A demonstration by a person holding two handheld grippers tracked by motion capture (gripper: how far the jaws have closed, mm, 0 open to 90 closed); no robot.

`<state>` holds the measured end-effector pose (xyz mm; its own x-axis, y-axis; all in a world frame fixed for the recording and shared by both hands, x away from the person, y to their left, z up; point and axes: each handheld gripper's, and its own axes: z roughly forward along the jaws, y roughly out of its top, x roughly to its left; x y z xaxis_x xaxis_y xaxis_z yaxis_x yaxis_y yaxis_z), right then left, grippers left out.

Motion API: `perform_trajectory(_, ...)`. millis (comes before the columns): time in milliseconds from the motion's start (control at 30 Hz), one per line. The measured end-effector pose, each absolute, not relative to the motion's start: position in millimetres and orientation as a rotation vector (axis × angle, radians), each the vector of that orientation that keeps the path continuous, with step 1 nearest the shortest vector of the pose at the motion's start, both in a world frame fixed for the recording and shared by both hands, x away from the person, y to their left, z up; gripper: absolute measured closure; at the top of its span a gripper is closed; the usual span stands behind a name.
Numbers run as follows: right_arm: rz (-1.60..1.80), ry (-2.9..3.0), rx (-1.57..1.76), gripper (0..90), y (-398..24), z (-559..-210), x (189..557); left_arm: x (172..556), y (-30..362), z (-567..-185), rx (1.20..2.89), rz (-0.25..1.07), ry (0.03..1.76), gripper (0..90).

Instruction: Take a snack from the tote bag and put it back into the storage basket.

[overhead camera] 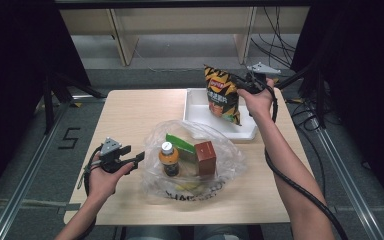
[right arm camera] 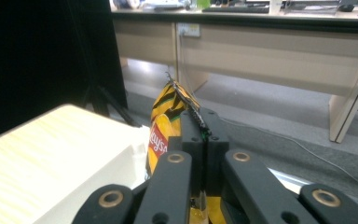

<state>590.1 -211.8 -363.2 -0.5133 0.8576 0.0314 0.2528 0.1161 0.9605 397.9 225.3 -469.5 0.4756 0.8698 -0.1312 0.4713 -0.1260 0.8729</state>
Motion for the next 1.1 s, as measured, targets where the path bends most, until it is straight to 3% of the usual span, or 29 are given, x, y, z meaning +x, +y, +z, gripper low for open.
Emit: perform_trajectory(1100,1.433,1.856,1.088,90.0,-216.4,-366.3,605.9,398.7,226.4,-469.2,1.76,0.525,1.147,35.7)
